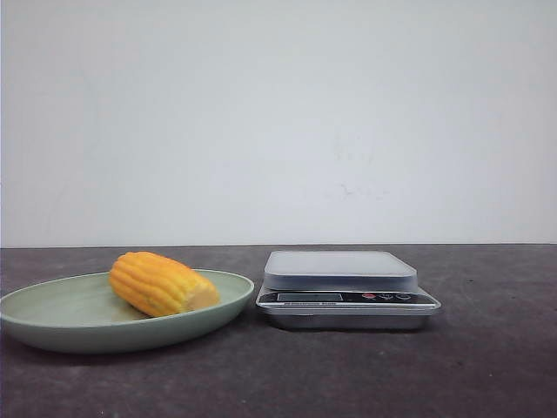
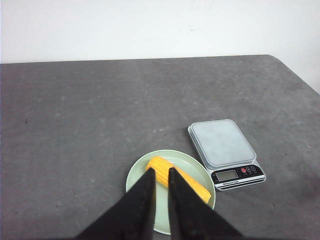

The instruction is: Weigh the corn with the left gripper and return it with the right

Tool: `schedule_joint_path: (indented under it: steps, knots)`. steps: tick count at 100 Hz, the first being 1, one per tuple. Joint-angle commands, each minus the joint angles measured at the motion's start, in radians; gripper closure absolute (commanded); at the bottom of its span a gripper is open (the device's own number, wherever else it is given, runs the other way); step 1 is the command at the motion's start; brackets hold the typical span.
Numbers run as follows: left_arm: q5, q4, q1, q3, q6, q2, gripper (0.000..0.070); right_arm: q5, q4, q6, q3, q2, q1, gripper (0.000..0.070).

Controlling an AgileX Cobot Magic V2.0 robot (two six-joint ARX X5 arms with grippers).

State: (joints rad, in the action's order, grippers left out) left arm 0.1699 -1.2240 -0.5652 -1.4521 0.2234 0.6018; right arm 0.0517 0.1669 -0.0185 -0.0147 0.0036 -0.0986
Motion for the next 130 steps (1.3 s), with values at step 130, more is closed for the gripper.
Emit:
schedule_joint_path:
  steps: [130]
  knots:
    - [-0.312, 1.158, 0.567, 1.272, -0.105, -0.47, 0.0698, 0.001, -0.013, 0.005, 0.002, 0.0, -0.002, 0.0699]
